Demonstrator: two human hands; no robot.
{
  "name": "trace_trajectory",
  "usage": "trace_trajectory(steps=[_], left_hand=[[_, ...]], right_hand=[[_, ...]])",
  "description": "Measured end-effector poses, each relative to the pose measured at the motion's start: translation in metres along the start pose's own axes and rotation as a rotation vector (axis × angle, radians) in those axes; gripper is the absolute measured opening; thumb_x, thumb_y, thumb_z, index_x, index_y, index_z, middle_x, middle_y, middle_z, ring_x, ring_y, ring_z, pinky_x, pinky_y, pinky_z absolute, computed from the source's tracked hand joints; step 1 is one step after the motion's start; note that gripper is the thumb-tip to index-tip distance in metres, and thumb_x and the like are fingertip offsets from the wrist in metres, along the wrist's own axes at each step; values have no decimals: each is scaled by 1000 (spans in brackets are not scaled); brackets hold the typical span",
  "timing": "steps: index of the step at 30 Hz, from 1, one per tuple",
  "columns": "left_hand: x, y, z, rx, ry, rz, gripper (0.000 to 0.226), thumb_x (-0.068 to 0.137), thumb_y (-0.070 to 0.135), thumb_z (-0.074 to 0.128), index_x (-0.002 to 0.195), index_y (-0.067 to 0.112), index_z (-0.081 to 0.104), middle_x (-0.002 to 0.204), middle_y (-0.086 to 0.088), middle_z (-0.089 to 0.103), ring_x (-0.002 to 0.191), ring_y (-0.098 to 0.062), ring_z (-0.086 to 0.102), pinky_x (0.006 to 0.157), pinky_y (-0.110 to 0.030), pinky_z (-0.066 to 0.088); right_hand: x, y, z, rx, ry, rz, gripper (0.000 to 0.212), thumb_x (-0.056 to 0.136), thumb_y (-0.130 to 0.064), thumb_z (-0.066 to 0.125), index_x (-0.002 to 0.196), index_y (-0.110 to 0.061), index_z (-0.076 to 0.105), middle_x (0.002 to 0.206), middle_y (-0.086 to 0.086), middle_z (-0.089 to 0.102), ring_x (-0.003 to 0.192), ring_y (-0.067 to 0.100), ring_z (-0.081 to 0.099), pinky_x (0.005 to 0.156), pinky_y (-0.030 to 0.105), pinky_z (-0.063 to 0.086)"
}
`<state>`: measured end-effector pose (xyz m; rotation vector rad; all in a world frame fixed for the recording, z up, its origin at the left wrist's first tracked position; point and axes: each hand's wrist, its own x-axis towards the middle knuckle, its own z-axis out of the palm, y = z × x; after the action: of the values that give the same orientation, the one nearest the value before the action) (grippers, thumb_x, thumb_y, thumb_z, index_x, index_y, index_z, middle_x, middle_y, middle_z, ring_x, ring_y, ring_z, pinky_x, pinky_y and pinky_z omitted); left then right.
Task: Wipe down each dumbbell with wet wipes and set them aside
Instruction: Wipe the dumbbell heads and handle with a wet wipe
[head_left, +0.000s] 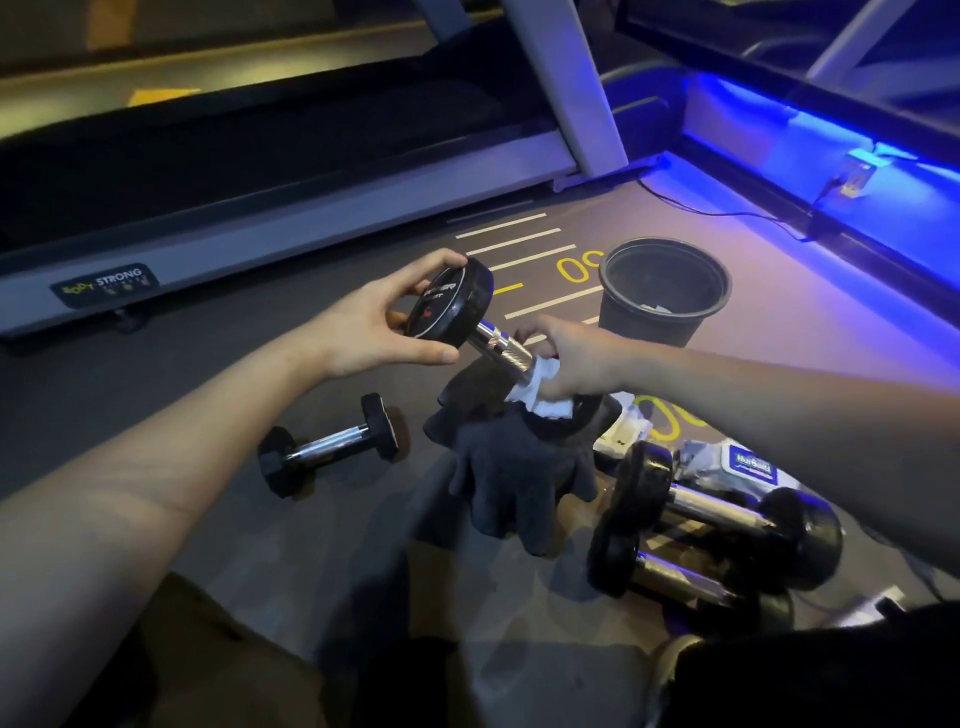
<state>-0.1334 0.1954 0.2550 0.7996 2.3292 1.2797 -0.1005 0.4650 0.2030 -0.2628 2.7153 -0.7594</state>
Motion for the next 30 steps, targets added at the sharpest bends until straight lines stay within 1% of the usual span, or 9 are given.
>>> trace_trajectory(steps=[2, 4, 7, 10, 14, 17, 20, 25, 30], left_hand=[[-1, 2, 1, 0, 1, 5, 89, 76, 9, 86, 145, 44, 42, 139, -5, 51, 98, -22, 75, 88, -25, 56], [-1, 5, 3, 8, 0, 9, 89, 76, 9, 86, 146, 43, 41, 139, -3, 51, 97, -19, 75, 89, -23, 56], [-2, 6, 4, 8, 0, 12, 89, 75, 11, 87, 144, 47, 42, 139, -1, 51, 98, -19, 75, 90, -26, 55], [-4, 5, 3, 9, 8, 12, 87, 73, 18, 89, 138, 53, 43, 135, 1, 52, 99, -22, 76, 97, -39, 55], [-6, 2, 2, 9, -6, 14, 87, 75, 13, 88, 139, 49, 42, 136, -1, 52, 100, -28, 75, 97, -41, 55], [-7, -1, -1, 34, 10, -10, 91, 67, 30, 94, 137, 53, 40, 138, -5, 49, 99, -23, 75, 97, -38, 57], [-11, -9, -5, 120, 41, -58, 103, 55, 52, 88, 141, 58, 31, 140, 2, 51, 122, -10, 61, 104, -41, 53], [-22, -24, -9, 136, 2, -103, 107, 56, 45, 87, 144, 63, 29, 143, 15, 48, 133, -6, 46, 109, -38, 47], [-25, -30, -9, 120, 13, -122, 105, 59, 31, 88, 144, 61, 32, 138, 23, 49, 131, -4, 46, 105, -30, 46]], right_hand=[[-2, 0, -4, -24, -24, -4, 68, 79, -5, 72, 139, -14, 41, 111, -2, 67, 74, 10, 50, 53, 7, 36], [-3, -4, -3, -13, -20, -6, 71, 78, -7, 76, 139, -14, 40, 115, 1, 67, 81, 14, 53, 56, 7, 37], [-2, -4, 6, -51, 73, -22, 88, 67, -29, 91, 138, -16, 41, 111, 3, 61, 100, 23, 56, 74, 27, 42], [-4, -3, 12, -51, 176, -24, 96, 56, -44, 95, 135, -19, 46, 123, 5, 56, 116, 23, 47, 86, 36, 44], [-6, 0, 15, -32, 197, -37, 95, 56, -45, 95, 134, -23, 46, 112, 3, 51, 104, 16, 41, 76, 31, 40], [-7, 7, 12, 3, 223, -67, 86, 59, -40, 93, 130, -22, 49, 105, 1, 54, 100, 15, 45, 71, 23, 38], [-8, 12, 11, 47, 256, -111, 71, 66, -26, 89, 127, -18, 52, 103, -2, 59, 101, 17, 50, 72, 14, 37], [-14, 11, 20, -21, 340, -218, 52, 72, -19, 78, 118, -19, 56, 105, -10, 54, 103, 15, 46, 83, 31, 41], [-20, 8, 10, -38, 462, -251, 37, 75, -15, 68, 111, -15, 61, 102, -4, 55, 100, 18, 48, 80, 31, 40]])
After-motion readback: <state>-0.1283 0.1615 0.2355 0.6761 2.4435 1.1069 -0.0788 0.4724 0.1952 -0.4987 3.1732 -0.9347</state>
